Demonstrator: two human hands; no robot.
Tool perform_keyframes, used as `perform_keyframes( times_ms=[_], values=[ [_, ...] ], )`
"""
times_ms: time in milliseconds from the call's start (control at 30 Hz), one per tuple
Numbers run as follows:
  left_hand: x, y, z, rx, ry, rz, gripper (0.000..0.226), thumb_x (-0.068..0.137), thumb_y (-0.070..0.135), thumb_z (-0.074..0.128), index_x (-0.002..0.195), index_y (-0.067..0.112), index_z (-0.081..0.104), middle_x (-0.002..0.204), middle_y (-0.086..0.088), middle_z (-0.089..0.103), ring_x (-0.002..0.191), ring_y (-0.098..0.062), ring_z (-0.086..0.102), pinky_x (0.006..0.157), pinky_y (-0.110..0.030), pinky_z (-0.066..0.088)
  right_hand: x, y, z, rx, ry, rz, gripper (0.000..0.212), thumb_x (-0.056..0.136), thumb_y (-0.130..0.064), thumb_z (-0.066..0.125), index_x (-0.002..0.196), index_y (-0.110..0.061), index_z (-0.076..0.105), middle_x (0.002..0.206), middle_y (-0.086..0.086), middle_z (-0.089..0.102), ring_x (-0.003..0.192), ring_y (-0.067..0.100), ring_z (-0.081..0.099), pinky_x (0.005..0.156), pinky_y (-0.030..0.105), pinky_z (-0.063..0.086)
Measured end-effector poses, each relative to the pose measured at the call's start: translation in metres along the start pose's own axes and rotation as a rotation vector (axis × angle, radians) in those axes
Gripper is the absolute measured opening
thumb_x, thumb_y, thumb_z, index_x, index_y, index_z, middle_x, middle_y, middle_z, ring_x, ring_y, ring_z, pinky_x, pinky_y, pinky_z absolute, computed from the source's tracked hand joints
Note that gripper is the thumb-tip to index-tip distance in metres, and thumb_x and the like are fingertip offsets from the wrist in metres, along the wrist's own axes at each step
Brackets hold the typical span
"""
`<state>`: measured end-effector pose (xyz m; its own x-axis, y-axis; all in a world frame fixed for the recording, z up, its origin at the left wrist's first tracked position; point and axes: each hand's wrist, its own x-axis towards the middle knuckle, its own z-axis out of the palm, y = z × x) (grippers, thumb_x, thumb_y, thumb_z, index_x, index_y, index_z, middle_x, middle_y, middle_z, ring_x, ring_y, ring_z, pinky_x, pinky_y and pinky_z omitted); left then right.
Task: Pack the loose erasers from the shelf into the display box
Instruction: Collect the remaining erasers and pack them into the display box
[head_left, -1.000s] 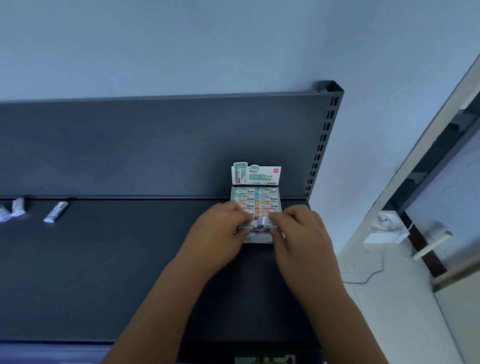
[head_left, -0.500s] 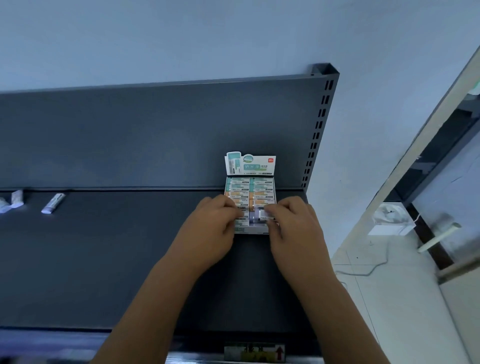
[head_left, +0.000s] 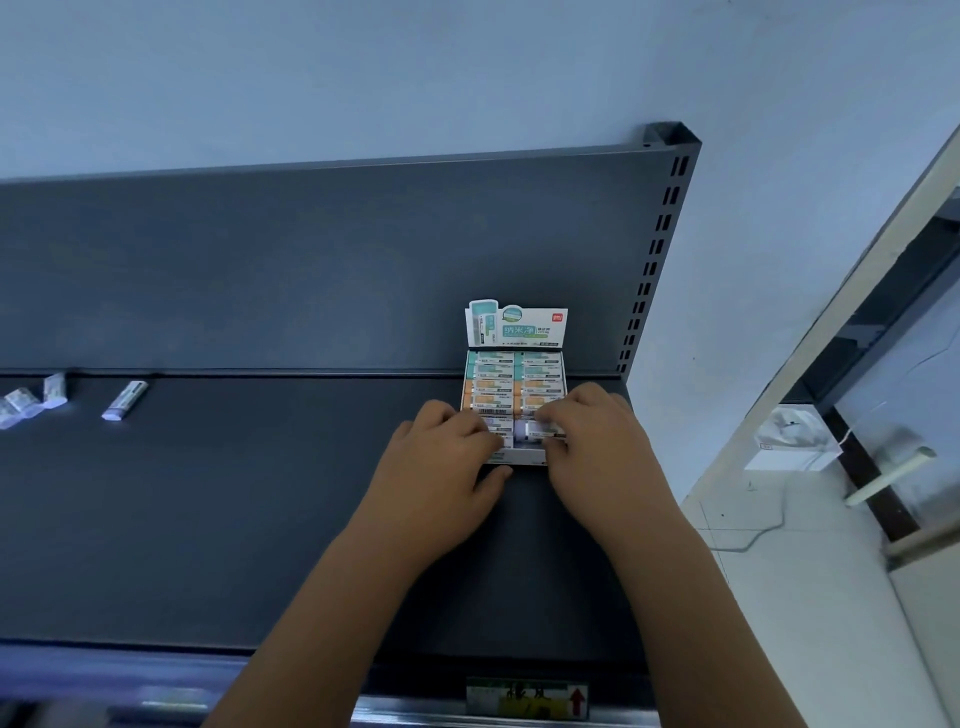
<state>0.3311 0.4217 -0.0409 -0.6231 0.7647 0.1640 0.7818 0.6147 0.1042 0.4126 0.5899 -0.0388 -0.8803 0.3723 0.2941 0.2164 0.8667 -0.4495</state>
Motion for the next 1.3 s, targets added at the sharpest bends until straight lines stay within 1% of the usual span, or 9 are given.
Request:
perform_keyframes(
  times_ms=[233,367,433,533,700,867,933,1100,1300],
  values=[
    [0.004,-0.002,0.0,0.035,-0.005,-0.031,0.037,0.091,0.052,0.055,0.118,0.029,0.066,0.116,0.012,0.06,0.114,-0.017,0.044,0.088,-0.035,0.045,0.0,0.0,0.004,-0.064,-0.033,0.022,0.034,0.085,-0.003,0.059,0.111,-0.019,0.075,0.104,0.003,0.065,0.097,0.025,0.051,0.078,0.036,0.05],
    [0.003,-0.001,0.003,-0.028,-0.006,-0.009,0.045,0.09,0.05,0.056,0.133,0.034,0.058,0.12,0.012,0.057,0.117,-0.018,0.042,0.092,-0.038,0.047,-0.006,0.003,0.008,-0.044,0.036,0.004,0.03,0.083,-0.005,0.061,0.103,-0.021,0.077,0.097,0.003,0.067,0.089,0.027,0.054,0.07,0.039,0.053],
    [0.005,0.0,0.004,-0.058,-0.013,0.003,0.048,0.091,0.051,0.055,0.136,0.037,0.055,0.121,0.013,0.054,0.119,-0.017,0.039,0.094,-0.038,0.046,-0.007,0.004,0.009,-0.043,0.042,-0.001,0.026,0.086,-0.011,0.06,0.102,-0.022,0.077,0.096,0.001,0.066,0.089,0.026,0.053,0.07,0.04,0.053],
    [0.008,0.0,0.007,-0.083,-0.027,0.023,0.046,0.09,0.054,0.049,0.131,0.037,0.06,0.123,0.013,0.053,0.12,-0.017,0.037,0.097,-0.04,0.045,-0.008,0.004,0.01,-0.077,0.033,-0.004,0.023,0.088,-0.017,0.06,0.101,-0.022,0.078,0.096,0.0,0.065,0.091,0.024,0.052,0.072,0.04,0.053],
    [0.01,0.003,0.013,-0.114,0.012,0.017,0.052,0.084,0.058,0.035,0.12,0.034,0.065,0.123,0.013,0.053,0.118,-0.016,0.038,0.093,-0.041,0.049,-0.012,0.003,0.013,-0.084,0.05,0.003,0.018,0.089,-0.023,0.062,0.096,-0.021,0.078,0.093,-0.003,0.061,0.089,0.019,0.05,0.071,0.037,0.053],
    [0.009,0.002,0.019,-0.133,0.113,-0.018,0.036,0.086,0.046,0.052,0.117,0.033,0.067,0.125,0.012,0.055,0.118,-0.017,0.043,0.088,-0.039,0.049,-0.014,0.003,0.018,-0.074,0.065,0.029,0.016,0.089,-0.029,0.063,0.092,-0.022,0.078,0.109,-0.003,0.06,0.096,0.018,0.052,0.073,0.037,0.053],
    [0.008,0.0,0.018,-0.152,0.157,-0.038,0.039,0.086,0.044,0.056,0.122,0.031,0.065,0.125,0.013,0.056,0.118,-0.016,0.045,0.089,-0.039,0.049,-0.014,0.0,0.017,-0.068,0.073,0.029,0.019,0.09,-0.032,0.062,0.099,-0.024,0.076,0.118,-0.004,0.06,0.103,0.017,0.053,0.078,0.036,0.054],
    [0.019,-0.008,-0.001,-0.124,0.167,-0.133,0.053,0.087,0.056,0.045,0.131,0.029,0.059,0.131,0.011,0.058,0.119,-0.017,0.048,0.094,-0.041,0.048,-0.013,-0.011,0.012,0.119,0.13,0.027,0.038,0.093,-0.038,0.055,0.126,-0.022,0.061,0.128,-0.005,0.058,0.118,0.013,0.051,0.097,0.029,0.049],
    [0.006,-0.015,-0.011,-0.185,0.244,-0.265,0.052,0.09,0.057,0.043,0.133,0.031,0.056,0.133,0.01,0.057,0.122,-0.02,0.048,0.097,-0.045,0.048,-0.008,-0.031,0.016,0.244,0.084,-0.025,0.041,0.099,-0.045,0.05,0.133,-0.023,0.055,0.132,-0.008,0.056,0.122,0.008,0.049,0.1,0.028,0.047]
  ],
)
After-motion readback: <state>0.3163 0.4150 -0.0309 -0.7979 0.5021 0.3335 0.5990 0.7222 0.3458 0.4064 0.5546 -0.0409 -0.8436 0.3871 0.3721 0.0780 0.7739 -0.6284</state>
